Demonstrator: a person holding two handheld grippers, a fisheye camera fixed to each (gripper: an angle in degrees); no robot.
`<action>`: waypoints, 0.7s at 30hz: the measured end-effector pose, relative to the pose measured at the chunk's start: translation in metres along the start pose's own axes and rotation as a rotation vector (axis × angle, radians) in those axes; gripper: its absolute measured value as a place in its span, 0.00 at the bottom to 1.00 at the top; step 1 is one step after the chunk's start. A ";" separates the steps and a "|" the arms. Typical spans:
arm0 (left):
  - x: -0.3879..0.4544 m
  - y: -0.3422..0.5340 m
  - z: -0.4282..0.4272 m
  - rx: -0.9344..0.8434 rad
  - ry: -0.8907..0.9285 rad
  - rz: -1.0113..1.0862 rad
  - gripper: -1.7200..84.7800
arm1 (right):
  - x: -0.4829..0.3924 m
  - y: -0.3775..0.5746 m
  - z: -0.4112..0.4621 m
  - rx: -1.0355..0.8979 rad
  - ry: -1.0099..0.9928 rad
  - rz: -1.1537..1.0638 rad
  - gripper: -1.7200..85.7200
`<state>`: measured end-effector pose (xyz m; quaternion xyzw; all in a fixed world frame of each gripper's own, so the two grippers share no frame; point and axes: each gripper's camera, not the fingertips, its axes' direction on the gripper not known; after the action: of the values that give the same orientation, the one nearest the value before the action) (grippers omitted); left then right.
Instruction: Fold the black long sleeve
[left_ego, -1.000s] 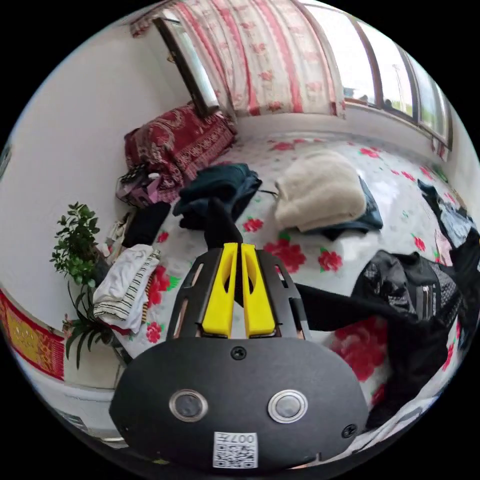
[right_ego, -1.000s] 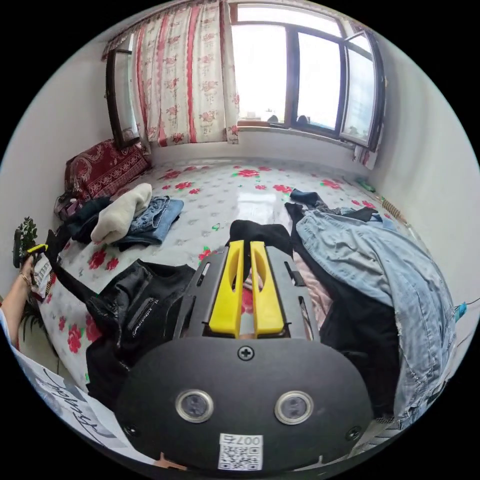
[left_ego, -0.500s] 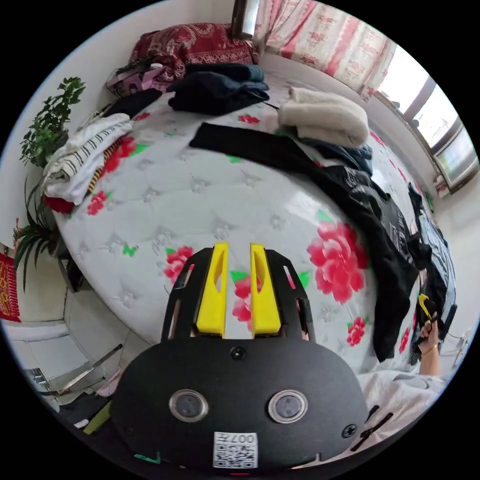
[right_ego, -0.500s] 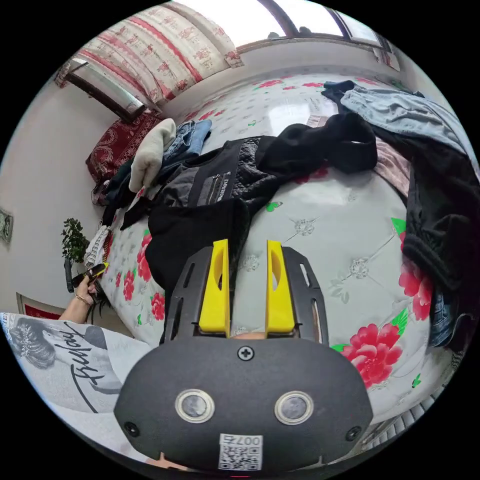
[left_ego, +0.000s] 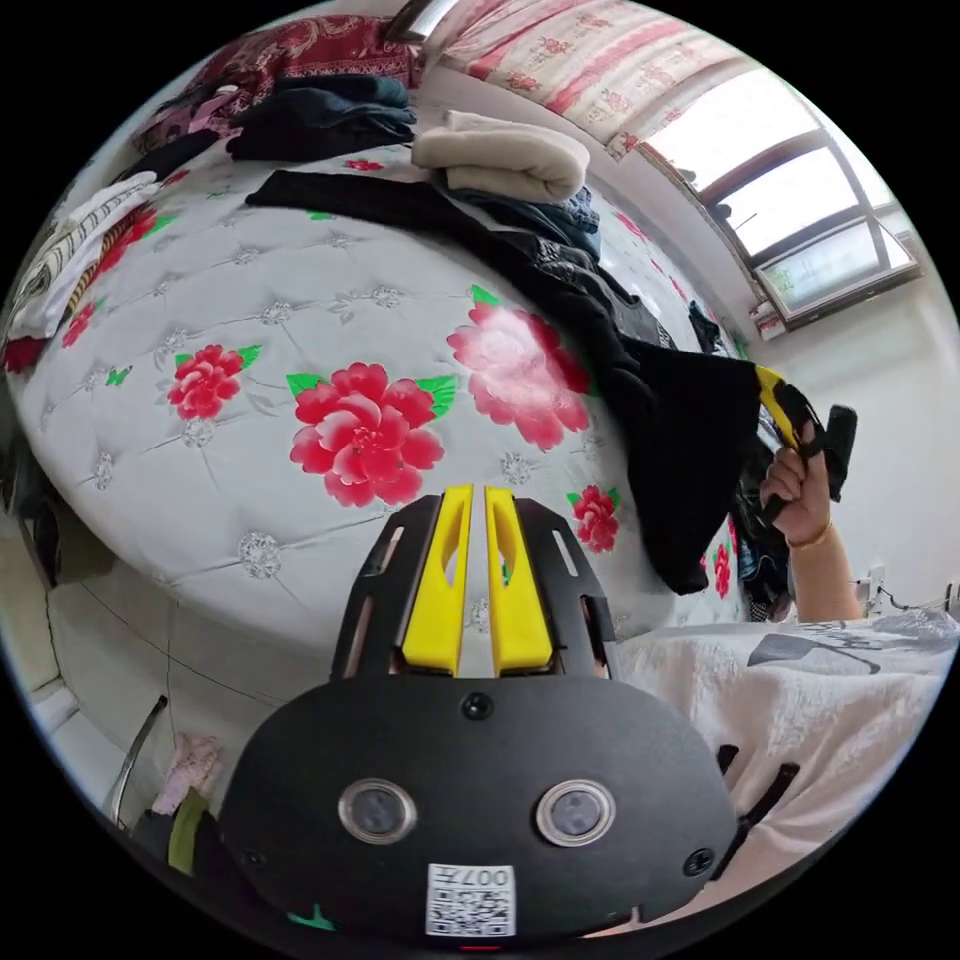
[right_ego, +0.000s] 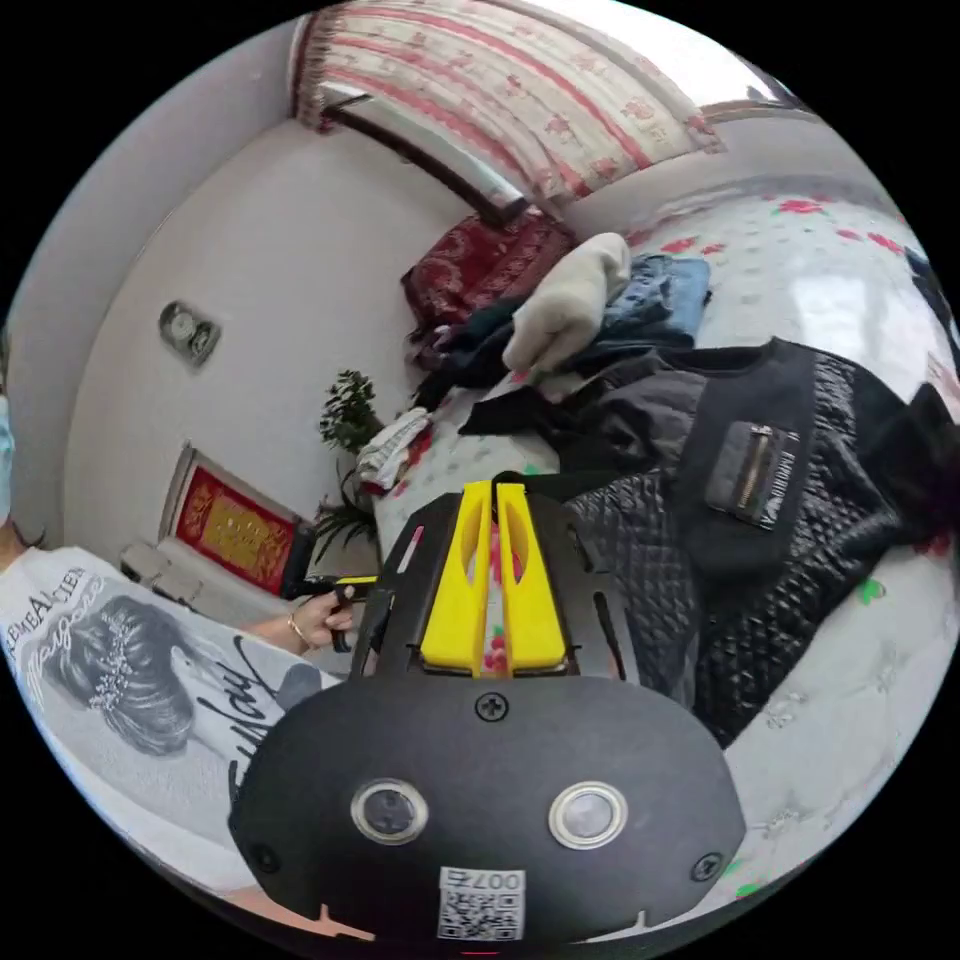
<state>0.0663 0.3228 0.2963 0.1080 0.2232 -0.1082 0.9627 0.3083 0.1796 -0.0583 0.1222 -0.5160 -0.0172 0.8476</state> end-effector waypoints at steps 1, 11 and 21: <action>-0.006 0.001 -0.001 0.001 0.000 -0.018 0.03 | -0.040 0.002 0.036 -0.109 -0.111 -0.110 0.02; -0.048 0.005 -0.023 0.029 0.013 -0.093 0.09 | -0.066 0.097 0.034 -0.198 0.163 -0.014 0.07; -0.008 -0.039 0.047 -0.223 -0.031 0.115 0.15 | -0.041 0.210 -0.030 -0.181 0.652 0.267 0.10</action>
<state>0.0685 0.2747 0.3348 0.0110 0.2123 -0.0290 0.9767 0.2949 0.3951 -0.0595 -0.0226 -0.2263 0.0879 0.9698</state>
